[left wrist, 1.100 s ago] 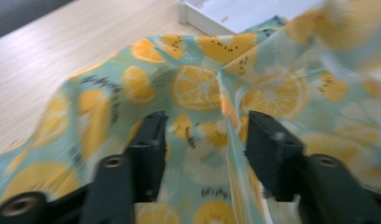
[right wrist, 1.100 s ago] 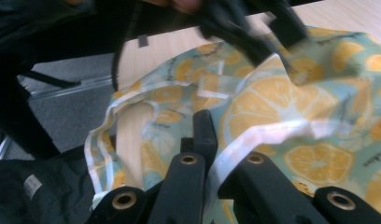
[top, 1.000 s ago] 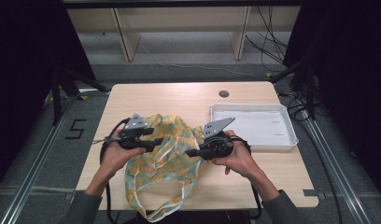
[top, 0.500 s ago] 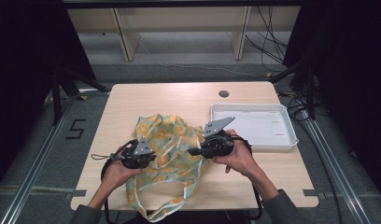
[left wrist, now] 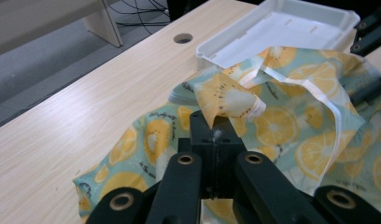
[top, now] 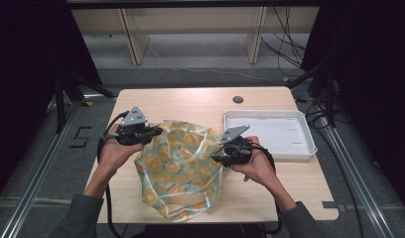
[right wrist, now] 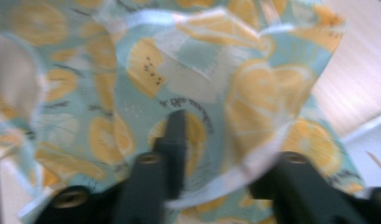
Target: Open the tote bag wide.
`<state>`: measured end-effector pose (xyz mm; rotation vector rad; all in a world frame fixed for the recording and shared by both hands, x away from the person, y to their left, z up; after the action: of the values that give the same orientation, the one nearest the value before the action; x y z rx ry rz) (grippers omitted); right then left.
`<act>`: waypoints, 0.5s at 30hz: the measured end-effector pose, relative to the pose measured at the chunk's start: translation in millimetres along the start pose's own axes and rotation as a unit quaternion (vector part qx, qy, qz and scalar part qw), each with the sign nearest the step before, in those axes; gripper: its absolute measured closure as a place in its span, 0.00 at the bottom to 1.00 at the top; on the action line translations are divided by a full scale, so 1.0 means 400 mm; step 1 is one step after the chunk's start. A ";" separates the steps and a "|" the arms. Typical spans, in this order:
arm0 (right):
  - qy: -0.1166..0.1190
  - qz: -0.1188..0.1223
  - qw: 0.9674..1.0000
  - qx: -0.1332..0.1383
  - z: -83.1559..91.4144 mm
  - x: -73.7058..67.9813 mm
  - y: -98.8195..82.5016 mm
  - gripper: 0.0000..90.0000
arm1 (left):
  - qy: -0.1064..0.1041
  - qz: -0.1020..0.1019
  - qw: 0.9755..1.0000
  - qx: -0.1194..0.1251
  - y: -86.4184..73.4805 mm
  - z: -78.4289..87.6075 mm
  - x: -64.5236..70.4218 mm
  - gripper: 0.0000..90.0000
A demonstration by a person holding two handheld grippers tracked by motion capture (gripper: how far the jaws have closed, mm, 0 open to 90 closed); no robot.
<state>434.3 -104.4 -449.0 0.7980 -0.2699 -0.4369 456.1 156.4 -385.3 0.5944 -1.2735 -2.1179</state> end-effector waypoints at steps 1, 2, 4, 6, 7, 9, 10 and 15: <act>-0.016 0.006 1.000 -0.002 0.002 0.002 0.002 0.61 | 0.003 0.000 1.000 -0.008 0.005 -0.001 -0.005 0.99; -0.021 0.009 1.000 -0.008 0.004 0.001 0.004 0.56 | 0.003 -0.003 1.000 -0.012 0.012 -0.006 -0.013 0.99; -0.033 0.013 0.999 -0.007 0.024 -0.008 0.016 0.52 | 0.002 0.005 1.000 -0.014 0.019 -0.021 -0.019 0.99; -0.053 0.016 0.998 0.001 0.049 -0.020 0.031 0.46 | 0.005 0.004 1.000 -0.017 0.023 -0.036 -0.025 0.99; -0.051 0.017 0.999 0.001 0.063 -0.027 0.037 0.45 | 0.006 0.012 1.000 -0.017 0.025 -0.042 -0.025 0.99; -0.053 0.009 0.998 0.011 0.094 -0.039 0.050 0.44 | 0.008 0.014 1.000 -0.024 0.029 -0.058 -0.029 0.99; -0.049 0.011 0.999 0.008 0.102 -0.041 0.052 0.43 | 0.009 0.014 1.000 -0.026 0.030 -0.063 -0.030 0.99; -0.029 -0.023 0.998 -0.048 0.109 -0.020 0.009 0.43 | 0.016 0.023 0.999 -0.032 0.030 -0.079 -0.040 0.99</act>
<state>411.4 -125.7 -417.7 0.6999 -0.2832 -0.5144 491.1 143.0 -387.3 0.5637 -1.1877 -2.0950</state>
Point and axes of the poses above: each handheld gripper's, and its own axes: z roughly backward along the jaws, y roughly out of its top, x roughly to its right, the point moved 5 cm from there along -z, roughly forward along the jaws, and after that the axes turned 4 degrees about x, right-handed, at the moved point
